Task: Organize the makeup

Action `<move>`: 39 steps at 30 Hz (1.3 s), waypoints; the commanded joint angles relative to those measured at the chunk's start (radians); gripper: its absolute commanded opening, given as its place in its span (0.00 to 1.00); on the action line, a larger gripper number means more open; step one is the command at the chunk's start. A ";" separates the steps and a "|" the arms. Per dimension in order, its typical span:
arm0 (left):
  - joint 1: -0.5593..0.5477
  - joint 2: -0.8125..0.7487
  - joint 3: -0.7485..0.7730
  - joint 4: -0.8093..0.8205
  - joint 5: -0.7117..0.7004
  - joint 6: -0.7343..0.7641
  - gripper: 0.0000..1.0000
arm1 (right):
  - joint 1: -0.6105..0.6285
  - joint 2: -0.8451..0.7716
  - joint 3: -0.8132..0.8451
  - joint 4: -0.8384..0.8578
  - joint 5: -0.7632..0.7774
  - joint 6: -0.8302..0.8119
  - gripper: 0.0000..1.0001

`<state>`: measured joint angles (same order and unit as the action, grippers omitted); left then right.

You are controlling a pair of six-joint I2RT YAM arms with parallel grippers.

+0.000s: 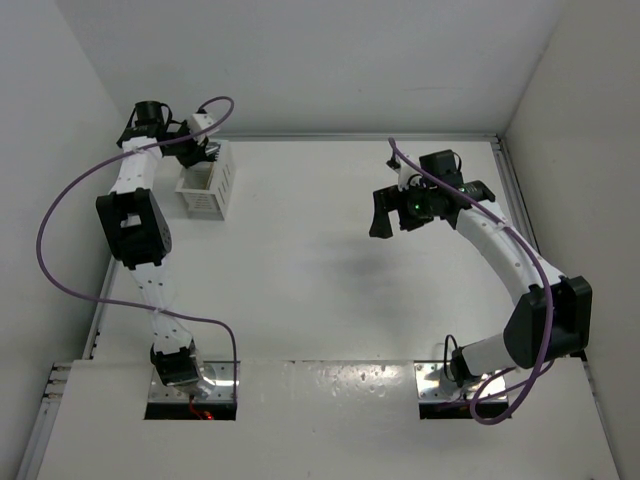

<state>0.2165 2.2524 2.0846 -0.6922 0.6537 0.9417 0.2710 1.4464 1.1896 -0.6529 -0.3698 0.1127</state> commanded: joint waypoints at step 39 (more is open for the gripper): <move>0.101 0.024 -0.420 1.416 0.495 -1.120 0.00 | 0.091 0.146 0.274 -0.128 0.011 -0.034 1.00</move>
<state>0.3046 2.2555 1.6436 0.6479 1.1084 -0.1925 0.3561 1.5780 1.4136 -0.7700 -0.3660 0.0937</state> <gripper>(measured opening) 0.223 0.995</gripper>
